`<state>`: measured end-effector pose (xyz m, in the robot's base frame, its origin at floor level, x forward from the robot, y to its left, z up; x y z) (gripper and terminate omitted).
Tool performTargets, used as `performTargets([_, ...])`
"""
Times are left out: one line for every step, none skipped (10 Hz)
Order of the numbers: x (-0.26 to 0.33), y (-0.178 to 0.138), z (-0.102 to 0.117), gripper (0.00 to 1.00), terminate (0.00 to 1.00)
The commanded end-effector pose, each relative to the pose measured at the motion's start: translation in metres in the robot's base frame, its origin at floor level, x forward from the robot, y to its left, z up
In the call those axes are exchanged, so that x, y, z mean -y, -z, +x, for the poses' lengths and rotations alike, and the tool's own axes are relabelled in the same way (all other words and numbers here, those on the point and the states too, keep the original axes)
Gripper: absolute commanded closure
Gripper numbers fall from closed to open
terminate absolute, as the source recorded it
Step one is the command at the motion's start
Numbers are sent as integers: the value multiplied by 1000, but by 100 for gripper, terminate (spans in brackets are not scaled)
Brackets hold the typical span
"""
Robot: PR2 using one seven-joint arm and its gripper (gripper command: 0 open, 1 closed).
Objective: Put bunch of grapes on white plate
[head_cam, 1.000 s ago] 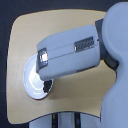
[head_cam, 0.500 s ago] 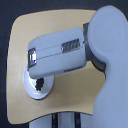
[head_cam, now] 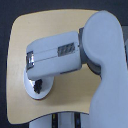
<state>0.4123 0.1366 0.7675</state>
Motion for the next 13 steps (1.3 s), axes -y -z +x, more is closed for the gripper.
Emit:
performTargets([0, 25, -6, 100, 0])
performTargets([1, 26, -6, 100, 0])
performTargets([2, 27, -6, 100, 0])
performTargets([3, 27, -5, 100, 0])
performTargets([4, 26, -6, 100, 0])
performTargets([2, 26, -7, 100, 0])
performTargets([2, 26, -8, 100, 0])
performTargets([1, 26, -9, 100, 0])
performTargets([0, 26, -10, 100, 0])
performTargets([-1, 25, -12, 100, 0])
performTargets([-2, 25, -13, 100, 0])
performTargets([-3, 25, -13, 100, 0])
performTargets([-5, 24, -13, 100, 0])
